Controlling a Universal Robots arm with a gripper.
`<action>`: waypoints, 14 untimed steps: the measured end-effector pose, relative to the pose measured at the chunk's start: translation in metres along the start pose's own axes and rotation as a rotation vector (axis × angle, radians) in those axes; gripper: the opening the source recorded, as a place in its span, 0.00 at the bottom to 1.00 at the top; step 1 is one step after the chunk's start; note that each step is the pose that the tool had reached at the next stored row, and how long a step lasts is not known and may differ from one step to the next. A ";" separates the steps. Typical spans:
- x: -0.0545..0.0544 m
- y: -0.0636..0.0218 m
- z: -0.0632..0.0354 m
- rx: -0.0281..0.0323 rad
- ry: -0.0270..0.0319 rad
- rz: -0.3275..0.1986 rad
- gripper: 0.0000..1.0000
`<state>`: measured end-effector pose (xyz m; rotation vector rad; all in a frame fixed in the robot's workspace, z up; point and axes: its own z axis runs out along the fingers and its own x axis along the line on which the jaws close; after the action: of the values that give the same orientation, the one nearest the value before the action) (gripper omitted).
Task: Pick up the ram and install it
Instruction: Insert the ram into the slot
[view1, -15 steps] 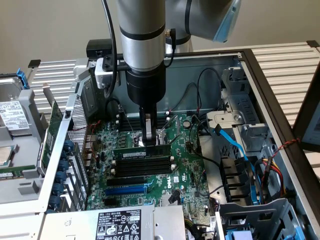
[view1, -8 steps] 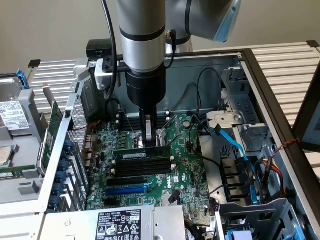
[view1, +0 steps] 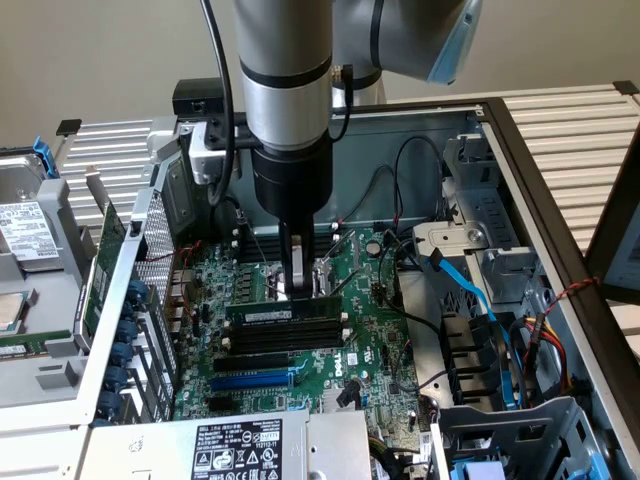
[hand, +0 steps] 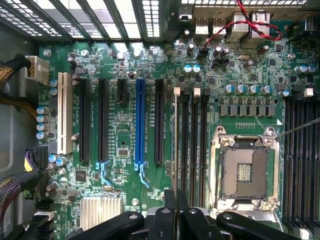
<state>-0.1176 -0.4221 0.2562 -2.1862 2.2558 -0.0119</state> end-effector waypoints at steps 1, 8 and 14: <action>0.000 0.0000 0.0006 -0.0001 0.0000 0.000 0.13; -0.002 -0.0004 0.0041 -0.0009 0.0000 0.000 0.13; -0.002 -0.0013 0.0047 -0.0011 0.0002 0.007 0.13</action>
<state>-0.1162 -0.4198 0.2515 -2.1791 2.2639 -0.0109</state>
